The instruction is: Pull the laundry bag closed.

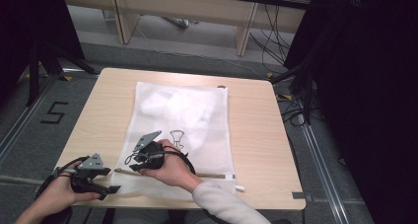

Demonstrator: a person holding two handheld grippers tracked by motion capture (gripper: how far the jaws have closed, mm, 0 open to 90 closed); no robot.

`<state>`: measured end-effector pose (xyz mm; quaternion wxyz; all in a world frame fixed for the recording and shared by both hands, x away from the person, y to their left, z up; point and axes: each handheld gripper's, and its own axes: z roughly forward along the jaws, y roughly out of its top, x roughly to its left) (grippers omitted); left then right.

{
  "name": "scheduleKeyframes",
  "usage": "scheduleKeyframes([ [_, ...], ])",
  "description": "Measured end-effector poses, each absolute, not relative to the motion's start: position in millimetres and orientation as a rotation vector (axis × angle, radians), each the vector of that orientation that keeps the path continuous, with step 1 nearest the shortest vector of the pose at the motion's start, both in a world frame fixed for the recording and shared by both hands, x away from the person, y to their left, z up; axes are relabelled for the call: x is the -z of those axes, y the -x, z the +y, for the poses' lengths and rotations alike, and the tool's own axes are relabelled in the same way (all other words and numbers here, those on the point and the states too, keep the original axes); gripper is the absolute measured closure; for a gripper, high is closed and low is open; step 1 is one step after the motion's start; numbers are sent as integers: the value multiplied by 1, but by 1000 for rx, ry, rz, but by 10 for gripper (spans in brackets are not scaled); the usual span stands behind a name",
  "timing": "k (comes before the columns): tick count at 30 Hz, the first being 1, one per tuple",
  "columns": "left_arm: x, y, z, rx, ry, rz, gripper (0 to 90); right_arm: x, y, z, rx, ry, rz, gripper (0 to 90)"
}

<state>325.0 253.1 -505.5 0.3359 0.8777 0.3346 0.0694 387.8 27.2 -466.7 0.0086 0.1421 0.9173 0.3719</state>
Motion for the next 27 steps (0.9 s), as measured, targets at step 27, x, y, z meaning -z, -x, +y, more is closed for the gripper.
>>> scheduleKeyframes([
  [27, 507, -325, 252, -161, -2271, 898, 237, 484, -391, 63, -1120, -430, 2936, 742],
])
